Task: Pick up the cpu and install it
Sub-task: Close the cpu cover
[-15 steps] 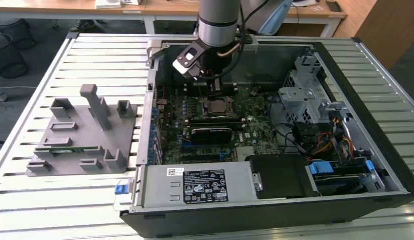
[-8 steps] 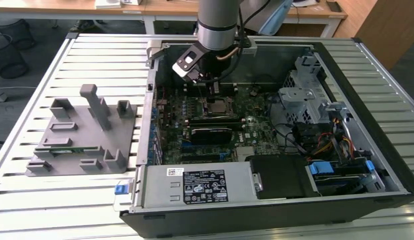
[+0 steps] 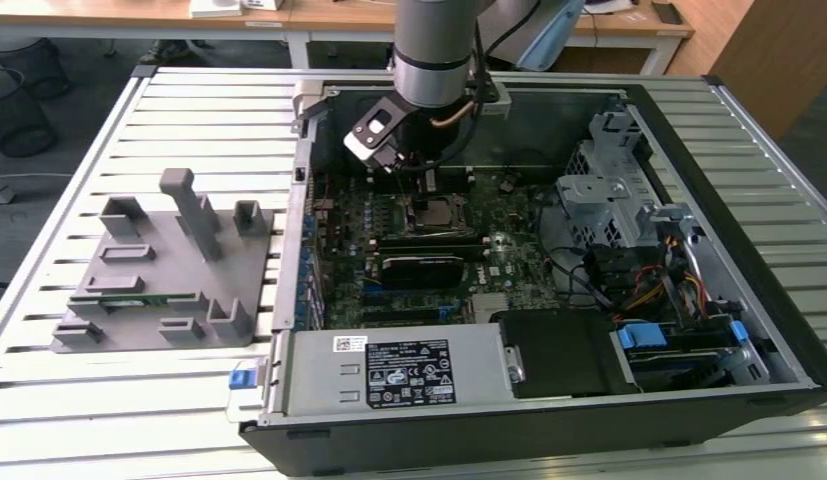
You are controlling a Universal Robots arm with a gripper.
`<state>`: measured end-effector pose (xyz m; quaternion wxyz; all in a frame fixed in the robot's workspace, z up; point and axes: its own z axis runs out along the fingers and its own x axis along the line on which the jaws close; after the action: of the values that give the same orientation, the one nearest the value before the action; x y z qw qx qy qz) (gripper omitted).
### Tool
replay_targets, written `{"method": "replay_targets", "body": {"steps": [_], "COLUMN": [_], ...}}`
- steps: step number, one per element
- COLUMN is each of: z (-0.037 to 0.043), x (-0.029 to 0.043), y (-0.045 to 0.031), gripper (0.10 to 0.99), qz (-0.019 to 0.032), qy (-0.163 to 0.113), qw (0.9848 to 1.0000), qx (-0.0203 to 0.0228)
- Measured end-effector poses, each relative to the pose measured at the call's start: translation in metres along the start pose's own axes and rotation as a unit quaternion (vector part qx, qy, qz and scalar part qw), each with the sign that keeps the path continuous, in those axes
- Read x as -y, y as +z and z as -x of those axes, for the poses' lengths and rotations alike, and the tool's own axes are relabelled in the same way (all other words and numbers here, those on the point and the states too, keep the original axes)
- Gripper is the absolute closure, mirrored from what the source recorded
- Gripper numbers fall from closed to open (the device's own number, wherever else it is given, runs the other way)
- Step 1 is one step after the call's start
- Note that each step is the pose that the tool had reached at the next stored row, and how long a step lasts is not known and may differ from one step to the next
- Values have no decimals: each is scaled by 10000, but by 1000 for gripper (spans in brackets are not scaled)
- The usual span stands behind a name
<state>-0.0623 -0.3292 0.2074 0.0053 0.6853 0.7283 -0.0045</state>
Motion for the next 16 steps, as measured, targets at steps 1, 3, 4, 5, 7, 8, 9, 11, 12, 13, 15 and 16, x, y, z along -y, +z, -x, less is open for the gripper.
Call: {"method": "replay_targets", "body": {"steps": [1,3,4,5,7,8,9,11,12,13,15,16], "z": [0,-1,-1,-1,-2,-2,-2,-1,-1,-2,-2,-3], "x": [1,3,4,4,5,5,5,5,6,6,5,5], "y": [11,34,46,55,68,74,80,90,92,93,94,92], "gripper": [980,980,980,980,980,980,980,980,980,980,980,980], "qz": [-2,-4,-6,-7,-7,-7,-7,-10,-10,-10,-8,-7], "qy": [0,0,0,0,0,0,0,0,0,1,0,0], "qw": [10000,10000,10000,10000,10000,10000,10000,10000,10000,10000,10000,10000], "qx": [1,2,3,4,4,4,4,7,9,10,9,8]}}
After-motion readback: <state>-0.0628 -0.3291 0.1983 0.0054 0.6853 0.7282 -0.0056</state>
